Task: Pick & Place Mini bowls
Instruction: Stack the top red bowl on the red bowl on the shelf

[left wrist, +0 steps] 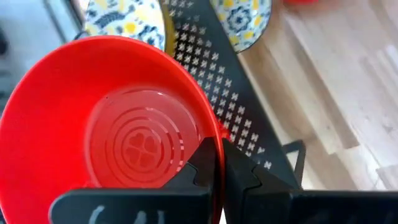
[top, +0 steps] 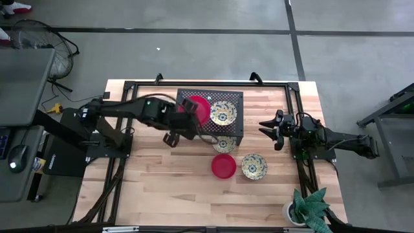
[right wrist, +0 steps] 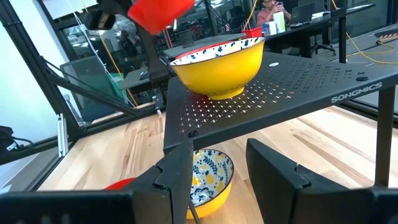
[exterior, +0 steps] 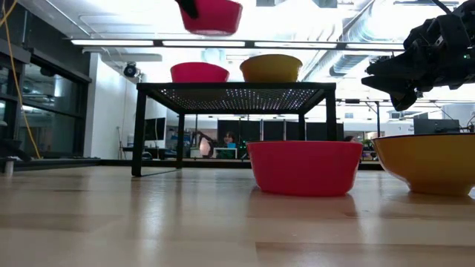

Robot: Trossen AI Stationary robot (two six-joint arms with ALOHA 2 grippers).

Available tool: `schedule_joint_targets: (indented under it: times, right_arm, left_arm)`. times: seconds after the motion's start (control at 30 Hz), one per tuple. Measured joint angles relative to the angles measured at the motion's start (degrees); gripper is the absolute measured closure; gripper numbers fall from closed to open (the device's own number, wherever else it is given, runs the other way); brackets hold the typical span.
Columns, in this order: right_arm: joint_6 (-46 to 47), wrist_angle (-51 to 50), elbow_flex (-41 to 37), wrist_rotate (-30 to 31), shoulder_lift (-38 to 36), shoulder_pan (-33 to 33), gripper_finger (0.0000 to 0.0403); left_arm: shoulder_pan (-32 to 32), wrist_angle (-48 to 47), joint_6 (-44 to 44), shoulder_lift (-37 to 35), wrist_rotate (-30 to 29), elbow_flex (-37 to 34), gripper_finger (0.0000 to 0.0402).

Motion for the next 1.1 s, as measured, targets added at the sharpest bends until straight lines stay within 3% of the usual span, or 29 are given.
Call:
schedule_joint_targets:
  times: [0.4, 0.47, 0.57, 0.63, 0.7, 0.8, 1.1]
  right_arm:
    - [-0.01, 0.0, 0.02, 0.0, 0.13, 0.01, 0.0265]
    - [-0.02, 0.0, 0.02, 0.0, 0.2, 0.02, 0.0265]
    - [0.0, 0.0, 0.02, 0.0, 0.37, 0.0, 0.0265]
    - [-0.02, 0.0, 0.0, 0.0, 0.39, 0.02, 0.0265]
    - [0.0, 0.0, 0.02, 0.0, 0.38, 0.0, 0.0265]
    - [-0.01, 0.0, 0.01, 0.01, 0.4, 0.0, 0.0265]
    - [0.0, 0.0, 0.02, 0.0, 0.39, 0.01, 0.0265]
  left_arm:
    - [6.03, 8.53, 13.44, -11.26, 8.67, -13.49, 0.0401]
    - [7.0, 14.88, 15.45, -12.8, 10.42, -15.97, 0.0401]
    - [8.64, 12.69, 16.72, -15.97, 12.41, -20.54, 0.0401]
    - [9.7, 17.6, 17.6, -16.68, 12.45, -21.81, 0.0401]
    - [11.03, 13.8, 18.05, -17.85, 13.05, -23.64, 0.0401]
    - [12.9, 17.09, 20.0, -18.14, 15.39, -23.81, 0.0401]
    - [17.76, 15.2, 27.67, -17.51, 17.23, -24.16, 0.0401]
